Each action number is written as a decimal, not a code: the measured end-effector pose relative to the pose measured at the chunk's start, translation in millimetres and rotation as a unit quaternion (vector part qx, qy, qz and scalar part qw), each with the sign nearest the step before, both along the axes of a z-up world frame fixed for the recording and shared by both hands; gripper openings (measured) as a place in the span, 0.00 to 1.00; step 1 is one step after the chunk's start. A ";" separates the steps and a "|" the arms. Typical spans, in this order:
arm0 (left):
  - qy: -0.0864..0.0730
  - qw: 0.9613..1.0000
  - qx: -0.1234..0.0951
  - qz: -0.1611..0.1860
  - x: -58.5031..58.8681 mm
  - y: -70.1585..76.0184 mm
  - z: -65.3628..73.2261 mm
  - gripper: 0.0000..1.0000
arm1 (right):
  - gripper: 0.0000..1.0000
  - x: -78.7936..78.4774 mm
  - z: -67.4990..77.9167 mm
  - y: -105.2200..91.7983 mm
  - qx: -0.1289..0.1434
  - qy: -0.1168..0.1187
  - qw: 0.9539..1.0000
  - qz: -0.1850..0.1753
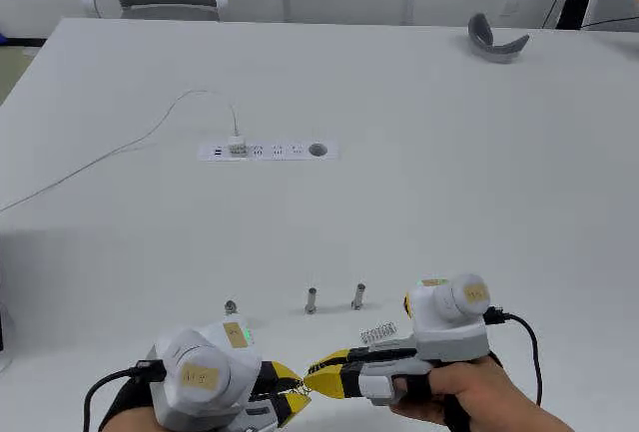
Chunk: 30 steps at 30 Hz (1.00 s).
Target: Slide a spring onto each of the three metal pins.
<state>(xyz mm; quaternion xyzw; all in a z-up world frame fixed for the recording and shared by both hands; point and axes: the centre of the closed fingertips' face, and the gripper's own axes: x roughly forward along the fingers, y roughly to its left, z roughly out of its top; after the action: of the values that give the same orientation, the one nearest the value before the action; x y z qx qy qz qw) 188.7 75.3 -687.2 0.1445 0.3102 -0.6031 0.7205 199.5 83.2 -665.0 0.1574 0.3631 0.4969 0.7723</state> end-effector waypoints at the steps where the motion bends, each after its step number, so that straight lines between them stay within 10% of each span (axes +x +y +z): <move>1: 0.001 1.000 -0.003 -0.001 0.6 -0.5 0.9 0.10 | 0.12 0.7 1.7 0.3 -0.007 -0.009 1.000 0.006; 9: 0.013 0.999 -0.024 -0.018 0.5 -4.1 7.8 0.10 | 0.13 -2.7 6.6 -1.2 -0.063 -0.048 0.994 0.077; 18: 0.015 0.999 -0.017 -0.041 -7.8 -5.9 6.3 0.10 | 0.13 -13.4 0.5 -1.5 -0.118 -0.085 0.977 0.156; 30: 0.012 0.997 -0.002 -0.078 -19.4 -5.0 1.0 0.10 | 0.14 -27.7 -10.0 5.4 -0.131 -0.096 0.964 0.211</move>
<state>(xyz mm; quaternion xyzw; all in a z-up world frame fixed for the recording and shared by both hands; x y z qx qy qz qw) 169.3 70.3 -686.3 0.1593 0.3056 -0.6600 0.6675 171.8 88.6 -675.0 -0.0738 0.3743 0.6091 0.6953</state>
